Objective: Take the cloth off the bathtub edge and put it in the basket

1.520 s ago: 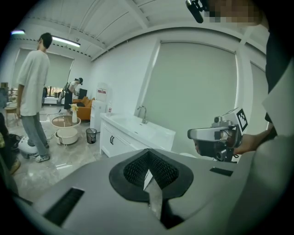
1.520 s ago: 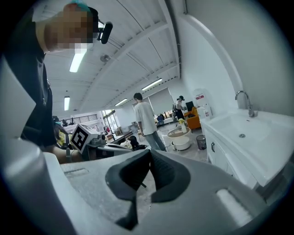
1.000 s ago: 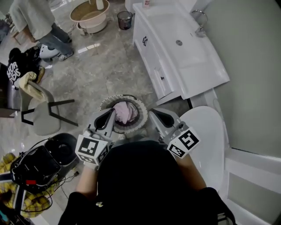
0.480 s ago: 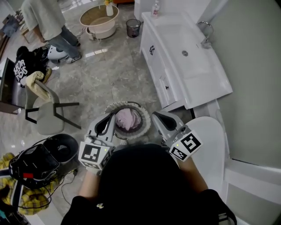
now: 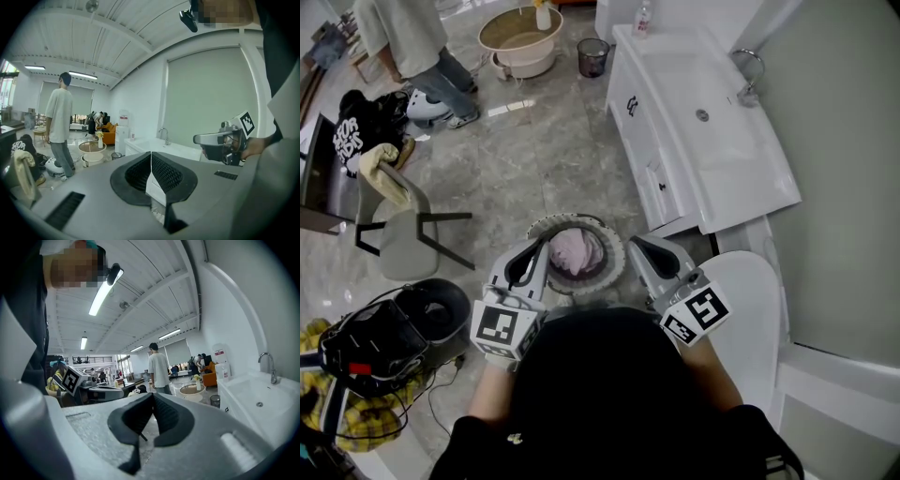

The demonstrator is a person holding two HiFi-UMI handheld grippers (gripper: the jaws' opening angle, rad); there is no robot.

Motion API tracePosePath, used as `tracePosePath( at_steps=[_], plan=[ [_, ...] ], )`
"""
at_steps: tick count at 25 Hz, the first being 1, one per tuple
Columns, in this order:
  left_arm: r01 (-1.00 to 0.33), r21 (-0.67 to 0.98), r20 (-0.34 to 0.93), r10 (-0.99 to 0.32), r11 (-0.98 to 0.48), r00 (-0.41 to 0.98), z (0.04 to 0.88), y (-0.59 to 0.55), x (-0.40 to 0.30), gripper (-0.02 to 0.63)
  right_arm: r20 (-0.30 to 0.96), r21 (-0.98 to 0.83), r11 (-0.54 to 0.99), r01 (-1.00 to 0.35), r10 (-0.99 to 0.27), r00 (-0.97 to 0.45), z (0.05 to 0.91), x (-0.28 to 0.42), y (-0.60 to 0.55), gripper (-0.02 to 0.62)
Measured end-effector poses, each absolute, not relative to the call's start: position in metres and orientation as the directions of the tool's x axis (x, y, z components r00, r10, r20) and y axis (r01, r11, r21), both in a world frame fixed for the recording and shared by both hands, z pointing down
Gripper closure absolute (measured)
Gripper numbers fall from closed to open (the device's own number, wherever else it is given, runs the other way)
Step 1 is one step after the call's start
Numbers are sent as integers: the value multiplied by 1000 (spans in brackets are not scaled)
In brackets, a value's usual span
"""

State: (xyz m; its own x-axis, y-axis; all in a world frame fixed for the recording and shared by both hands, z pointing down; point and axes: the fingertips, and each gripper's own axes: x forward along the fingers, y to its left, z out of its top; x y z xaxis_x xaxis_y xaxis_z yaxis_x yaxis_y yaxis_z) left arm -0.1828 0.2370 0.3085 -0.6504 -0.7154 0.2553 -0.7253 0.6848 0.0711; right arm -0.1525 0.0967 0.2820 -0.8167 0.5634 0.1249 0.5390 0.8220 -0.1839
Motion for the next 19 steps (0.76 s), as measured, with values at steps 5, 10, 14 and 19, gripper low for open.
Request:
tracePosePath(
  at_steps=[5,10,14,19],
  plan=[
    [-725,76,255,-716,685,-650,308,242,-185,591,127,-192,818,541,568,-813,279,-155,107,598],
    [-722,78,249,-714,688,-654,310,241,-184,591,131,-196,811,551,579,-805,283,-154,110,598],
    [-720,85,246,-714,689,-655,312,243,-183,591,144,-188,811,554,580,-802,289,-148,116,598],
    [-719,109,241,-720,686,-651,311,240,-187,591,149,-205,817,539,570,-808,292,-149,112,598]
  ],
)
